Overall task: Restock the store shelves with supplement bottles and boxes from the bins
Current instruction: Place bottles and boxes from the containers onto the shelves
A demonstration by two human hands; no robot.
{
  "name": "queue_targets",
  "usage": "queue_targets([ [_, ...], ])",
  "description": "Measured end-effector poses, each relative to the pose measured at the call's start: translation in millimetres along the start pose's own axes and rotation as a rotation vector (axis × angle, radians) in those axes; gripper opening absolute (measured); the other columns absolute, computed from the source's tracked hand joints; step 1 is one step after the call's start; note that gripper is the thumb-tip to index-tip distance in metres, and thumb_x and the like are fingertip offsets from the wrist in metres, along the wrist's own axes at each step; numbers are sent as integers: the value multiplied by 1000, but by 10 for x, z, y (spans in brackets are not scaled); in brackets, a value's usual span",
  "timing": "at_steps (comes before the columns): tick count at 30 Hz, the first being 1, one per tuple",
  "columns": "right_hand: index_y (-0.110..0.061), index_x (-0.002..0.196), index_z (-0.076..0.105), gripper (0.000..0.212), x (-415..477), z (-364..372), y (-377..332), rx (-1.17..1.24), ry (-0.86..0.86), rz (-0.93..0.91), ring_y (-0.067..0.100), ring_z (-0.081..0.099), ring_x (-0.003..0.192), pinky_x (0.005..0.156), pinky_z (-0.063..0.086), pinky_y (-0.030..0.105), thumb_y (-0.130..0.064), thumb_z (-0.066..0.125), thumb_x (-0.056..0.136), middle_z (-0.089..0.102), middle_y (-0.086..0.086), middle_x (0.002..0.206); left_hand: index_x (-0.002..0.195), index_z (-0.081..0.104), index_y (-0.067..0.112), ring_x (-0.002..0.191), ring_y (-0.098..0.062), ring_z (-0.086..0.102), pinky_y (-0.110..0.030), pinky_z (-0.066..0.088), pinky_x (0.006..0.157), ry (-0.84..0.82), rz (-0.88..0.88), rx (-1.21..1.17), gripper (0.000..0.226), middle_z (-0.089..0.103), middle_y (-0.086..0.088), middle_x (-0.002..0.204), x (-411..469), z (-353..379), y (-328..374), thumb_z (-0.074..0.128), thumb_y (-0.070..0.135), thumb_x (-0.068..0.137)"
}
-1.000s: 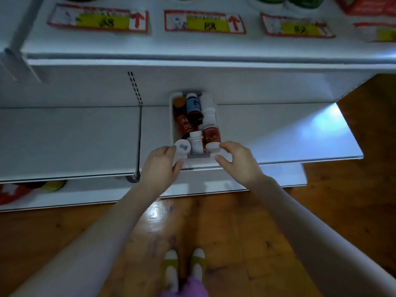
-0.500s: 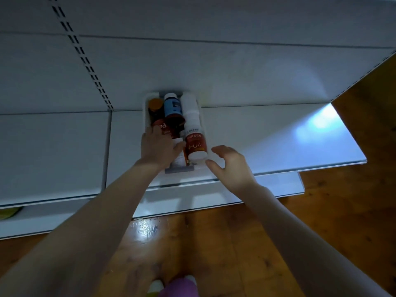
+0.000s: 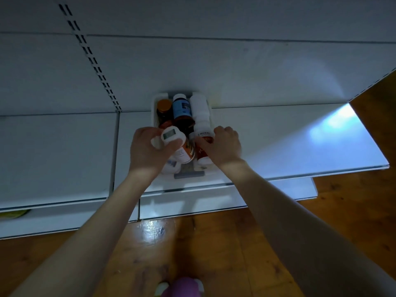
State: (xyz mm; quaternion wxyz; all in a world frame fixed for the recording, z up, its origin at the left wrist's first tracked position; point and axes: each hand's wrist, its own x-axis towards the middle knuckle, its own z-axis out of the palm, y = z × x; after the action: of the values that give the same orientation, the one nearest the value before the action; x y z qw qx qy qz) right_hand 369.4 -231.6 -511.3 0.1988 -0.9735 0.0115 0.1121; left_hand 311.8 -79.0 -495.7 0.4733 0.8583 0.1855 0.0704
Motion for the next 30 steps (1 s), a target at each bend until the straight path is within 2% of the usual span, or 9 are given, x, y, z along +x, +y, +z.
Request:
queue_targets([
  [5, -6, 118, 46, 76, 134, 114, -104, -211, 37, 18, 27, 44, 112, 90, 36, 33, -68, 54, 75, 48, 12, 119, 93, 56, 17, 97, -11, 49, -21, 37, 84, 44, -48, -122, 29, 48, 4, 98, -115, -169, -19, 77, 18, 73],
  [10, -8, 114, 51, 64, 144, 167, -109, -239, 74, 0, 26, 43, 109, 88, 36, 32, -63, 51, 81, 47, 11, 117, 93, 56, 17, 85, -2, 50, -8, 39, 75, 64, -73, -157, 28, 44, 16, 91, -158, -222, -71, 77, 17, 73],
  [12, -8, 113, 53, 59, 119, 185, -87, -208, 84, 0, 27, 44, 109, 87, 36, 33, -60, 49, 84, 48, 12, 117, 92, 57, 18, 87, -4, 50, -6, 38, 75, 60, -80, -165, 27, 44, 18, 90, -165, -224, -75, 76, 18, 73],
  [16, -9, 118, 51, 55, 35, 191, -42, -45, 123, 2, 27, 45, 112, 89, 37, 33, -52, 55, 84, 50, 11, 121, 83, 58, 23, 88, -8, 54, -4, 41, 71, 56, -89, -200, 22, 53, 7, 93, -182, -228, -58, 77, 17, 73],
  [21, -11, 122, 50, 54, -91, 191, -67, 394, 133, -17, 24, 54, 107, 90, 46, 38, -37, 68, 79, 59, 7, 117, 96, 62, 15, 97, -14, 60, -8, 45, 71, 36, -139, -214, 27, 62, -6, 109, -208, -233, -96, 76, 18, 73],
  [23, -11, 120, 51, 52, -212, 97, -93, 556, 138, -1, 18, 56, 100, 84, 49, 31, -31, 71, 78, 60, 5, 114, 95, 63, 11, 88, -10, 61, -6, 46, 67, 27, -150, -264, 25, 63, -4, 101, -272, -261, -38, 75, 13, 74],
  [27, -10, 117, 51, 49, -539, -171, -56, 727, 183, 8, 5, 55, 85, 67, 42, 2, -19, 74, 75, 56, -8, 97, 94, 61, 11, 73, 2, 61, -6, 47, 62, -51, -148, -338, 23, 63, 3, 87, -484, -351, 149, 73, 7, 75],
  [29, -11, 115, 49, 50, -737, -315, -27, 791, 138, 37, 0, 55, 84, 69, 43, 1, -16, 76, 73, 56, -9, 95, 97, 61, 9, 72, 3, 62, -11, 50, 65, -102, -186, -388, 25, 65, 2, 87, -616, -408, 251, 73, 7, 75],
  [30, -11, 116, 48, 53, -850, -386, -11, 807, 102, 64, 3, 56, 88, 76, 46, 7, -17, 76, 72, 58, -6, 100, 100, 61, 7, 73, 2, 63, -14, 52, 66, -127, -216, -422, 28, 66, 1, 88, -691, -445, 315, 73, 6, 76],
])
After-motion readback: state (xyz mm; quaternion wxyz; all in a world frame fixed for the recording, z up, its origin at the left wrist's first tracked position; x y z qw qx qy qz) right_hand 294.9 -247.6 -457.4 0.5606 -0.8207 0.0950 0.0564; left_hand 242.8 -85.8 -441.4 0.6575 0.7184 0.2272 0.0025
